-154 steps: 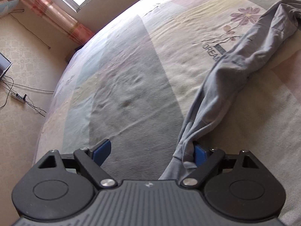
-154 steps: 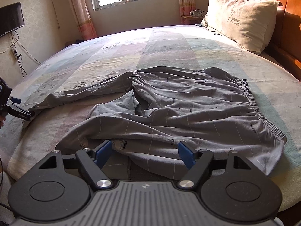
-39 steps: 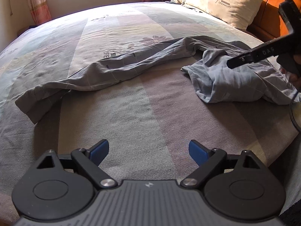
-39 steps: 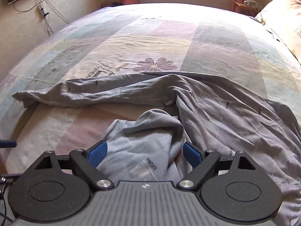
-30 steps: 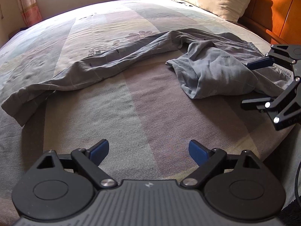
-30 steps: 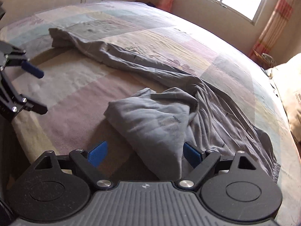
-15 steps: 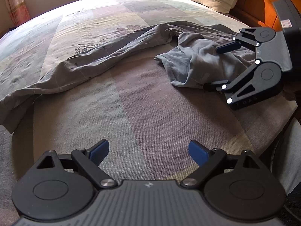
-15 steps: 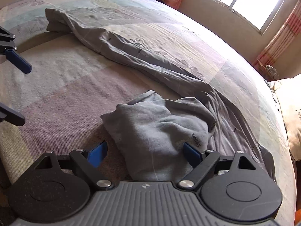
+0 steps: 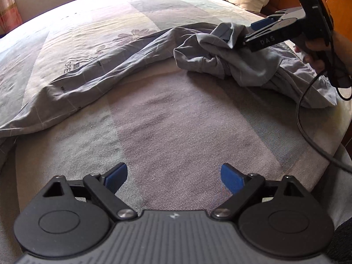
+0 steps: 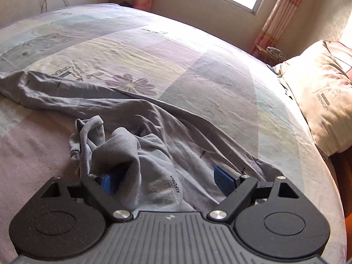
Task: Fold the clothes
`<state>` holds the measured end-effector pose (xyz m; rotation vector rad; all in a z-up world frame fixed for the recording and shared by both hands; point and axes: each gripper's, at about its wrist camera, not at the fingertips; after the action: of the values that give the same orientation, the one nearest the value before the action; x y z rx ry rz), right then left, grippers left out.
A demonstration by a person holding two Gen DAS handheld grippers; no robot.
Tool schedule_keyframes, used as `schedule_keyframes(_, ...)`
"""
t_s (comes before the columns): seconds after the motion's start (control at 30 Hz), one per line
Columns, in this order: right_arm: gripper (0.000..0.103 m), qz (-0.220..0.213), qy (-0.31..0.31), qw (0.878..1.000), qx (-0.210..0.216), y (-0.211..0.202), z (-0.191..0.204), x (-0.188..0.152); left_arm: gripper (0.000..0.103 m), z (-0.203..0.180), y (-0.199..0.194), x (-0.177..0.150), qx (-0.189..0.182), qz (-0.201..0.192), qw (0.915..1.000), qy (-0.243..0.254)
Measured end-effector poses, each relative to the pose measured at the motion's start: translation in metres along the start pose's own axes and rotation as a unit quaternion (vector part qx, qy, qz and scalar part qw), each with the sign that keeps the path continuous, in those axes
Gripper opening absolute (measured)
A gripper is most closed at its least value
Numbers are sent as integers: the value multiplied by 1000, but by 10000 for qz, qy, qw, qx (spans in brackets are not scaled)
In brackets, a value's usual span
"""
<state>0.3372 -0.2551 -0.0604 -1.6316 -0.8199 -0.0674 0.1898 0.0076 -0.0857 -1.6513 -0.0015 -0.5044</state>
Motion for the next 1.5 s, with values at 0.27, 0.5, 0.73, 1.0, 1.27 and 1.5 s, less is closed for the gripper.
schedule_keyframes(0.27, 90, 92, 878, 9961, -14, -3, -50, -12, 92, 2, 6, 13, -283, -14, 9995, -141)
schedule_keyframes(0.5, 91, -339, 1042, 9892, 969, -64, -30, -62, 92, 3, 17, 43, -1036, -220, 9943, -135)
schedule_keyframes(0.73, 95, -214, 1275, 9776, 1662, -79, 18, -125, 92, 6, 49, 80, -2021, -395, 9770, -545)
schedule_keyframes(1.0, 95, -237, 1807, 9645, 1914, -74, 12, -144, 100, 26, 77, 102, -2841, -907, 9438, -1427)
schedule_keyframes(1.27, 95, -301, 2301, 9485, 2155, -68, 1, -156, 96, 17, 89, 101, -3475, -1117, 9230, -1219)
schedule_keyframes(1.5, 95, -190, 2488, 9456, 2088, -64, -5, -170, 20, 52, 113, 98, -3533, -988, 9009, -2319)
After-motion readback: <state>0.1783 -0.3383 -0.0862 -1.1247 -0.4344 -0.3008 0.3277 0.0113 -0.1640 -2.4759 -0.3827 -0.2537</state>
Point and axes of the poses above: each gripper's, at about its wrist camera, not at the fingertips, and y roughly the way its jaws point, z to its left, x to its top, and after that the axes turned 14 degrees about z, right-handed
